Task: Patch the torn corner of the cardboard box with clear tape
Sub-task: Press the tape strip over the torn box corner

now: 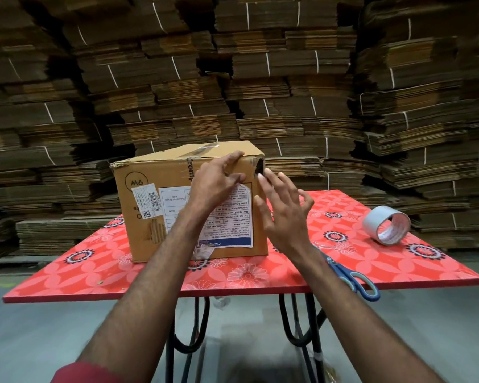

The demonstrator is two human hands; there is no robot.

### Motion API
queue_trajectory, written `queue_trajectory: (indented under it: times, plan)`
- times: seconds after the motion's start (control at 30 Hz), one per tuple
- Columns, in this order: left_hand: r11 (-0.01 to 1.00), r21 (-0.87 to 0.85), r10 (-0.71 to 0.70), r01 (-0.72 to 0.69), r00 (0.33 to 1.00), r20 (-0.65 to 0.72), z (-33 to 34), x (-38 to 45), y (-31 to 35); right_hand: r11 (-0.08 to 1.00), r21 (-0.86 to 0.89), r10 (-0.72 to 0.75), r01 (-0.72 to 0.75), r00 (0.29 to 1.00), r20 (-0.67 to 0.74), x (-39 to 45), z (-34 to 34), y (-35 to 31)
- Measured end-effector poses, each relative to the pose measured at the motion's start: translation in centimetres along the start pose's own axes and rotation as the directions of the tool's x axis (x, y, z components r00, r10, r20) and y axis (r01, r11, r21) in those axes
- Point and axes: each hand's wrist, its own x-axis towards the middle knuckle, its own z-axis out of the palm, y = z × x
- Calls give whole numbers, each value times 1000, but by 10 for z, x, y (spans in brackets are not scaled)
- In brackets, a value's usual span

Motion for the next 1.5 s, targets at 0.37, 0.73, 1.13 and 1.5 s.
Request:
queue_trajectory:
  times: [0.37, 0.73, 1.13, 1.5]
  plan:
    - [1000, -6, -7, 7, 1000, 21, -1, 0, -1, 761, -469, -386, 449, 894, 229, 11, -8, 37]
    - [999, -36, 4, -4, 1000, 15, 1, 0, -1, 841, -382, -312, 383, 921, 235, 4, -12, 54]
    - [999, -46, 0, -1, 1000, -3, 1, 0, 0, 547, 662, 263, -512, 856, 446, 31, -12, -3]
    - [1000, -24, 19, -19, 1000, -6, 3, 1, -2, 413, 706, 295, -575, 818, 493, 27, -13, -30]
